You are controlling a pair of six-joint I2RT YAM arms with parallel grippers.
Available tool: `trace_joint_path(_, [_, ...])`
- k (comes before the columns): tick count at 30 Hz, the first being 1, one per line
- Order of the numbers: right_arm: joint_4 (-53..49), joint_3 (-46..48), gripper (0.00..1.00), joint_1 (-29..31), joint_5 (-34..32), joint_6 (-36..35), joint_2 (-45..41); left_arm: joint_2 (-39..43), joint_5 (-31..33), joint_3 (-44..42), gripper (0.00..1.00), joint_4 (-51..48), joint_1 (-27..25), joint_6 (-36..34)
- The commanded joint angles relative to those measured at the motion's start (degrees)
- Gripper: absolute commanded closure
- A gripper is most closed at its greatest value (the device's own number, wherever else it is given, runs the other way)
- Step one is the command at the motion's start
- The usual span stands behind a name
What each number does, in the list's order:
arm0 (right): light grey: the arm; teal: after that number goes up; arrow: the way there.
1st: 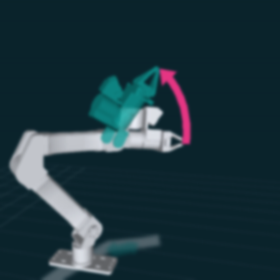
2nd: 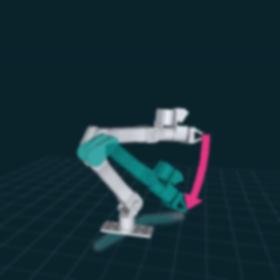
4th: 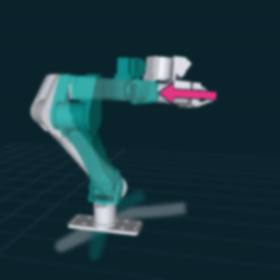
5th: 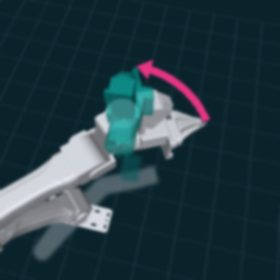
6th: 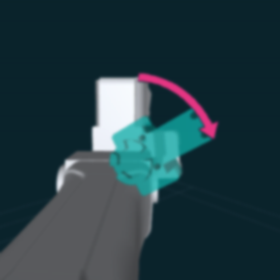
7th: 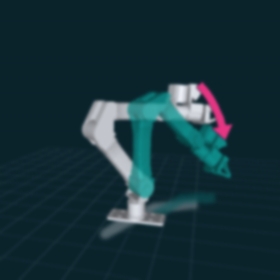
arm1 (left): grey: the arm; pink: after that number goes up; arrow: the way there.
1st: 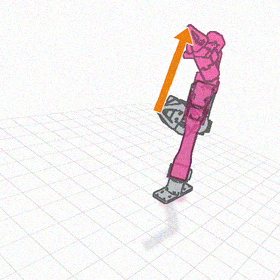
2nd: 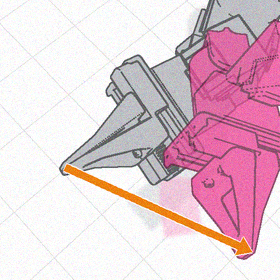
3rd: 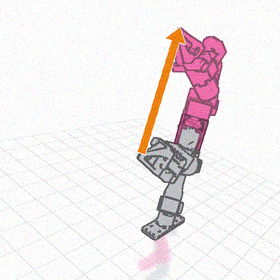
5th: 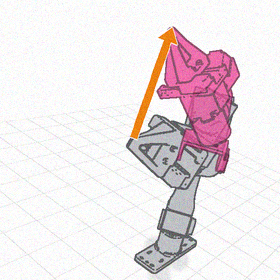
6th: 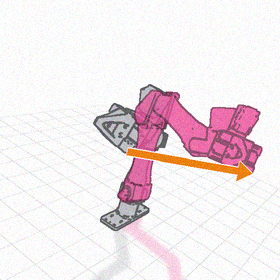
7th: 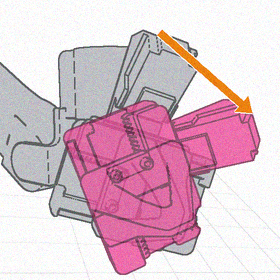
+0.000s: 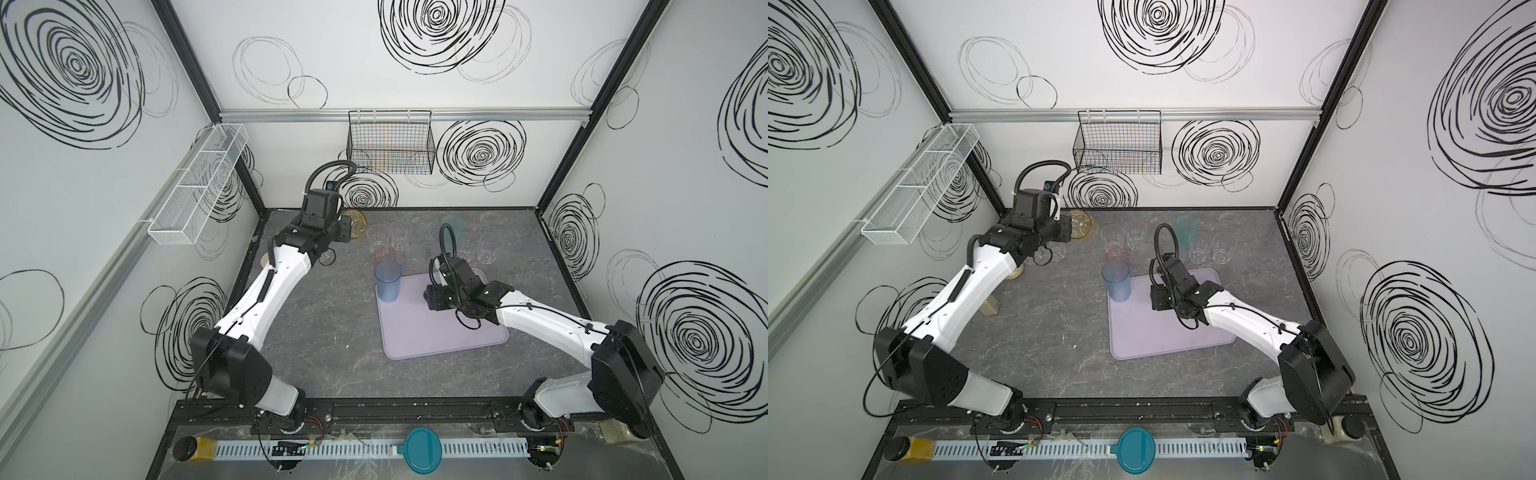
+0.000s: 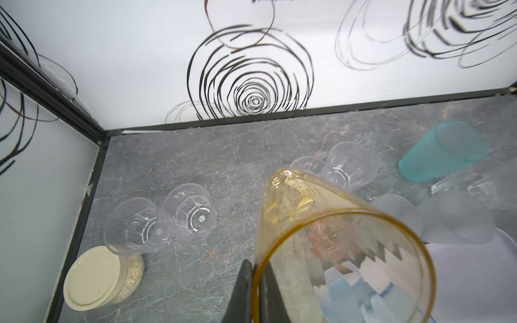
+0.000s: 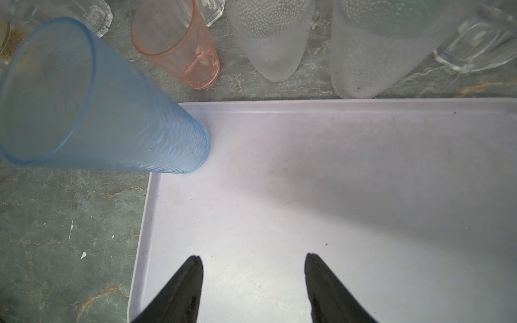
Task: Place the glasses into the tray
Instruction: 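Carry the yellow glass with the left gripper toward the lavender tray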
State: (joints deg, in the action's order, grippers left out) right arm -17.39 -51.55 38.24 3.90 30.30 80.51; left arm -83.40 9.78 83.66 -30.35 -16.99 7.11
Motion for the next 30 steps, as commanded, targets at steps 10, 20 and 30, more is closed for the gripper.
trace_joint_path(10, [1.09,1.23,0.37,-4.4,1.99,1.6,-2.19,14.79,4.36,-13.99,1.0,-3.8,-12.24,2.11])
trace_joint_path(20, [1.96,1.67,0.37,-4.4,3.13,2.73,-1.69,23.0,2.52,-22.18,1.0,-7.3,-14.16,3.51])
trace_joint_path(30, [2.5,1.85,0.37,-4.14,3.99,3.62,-1.95,20.33,0.13,-20.56,1.0,-1.56,-14.36,4.24])
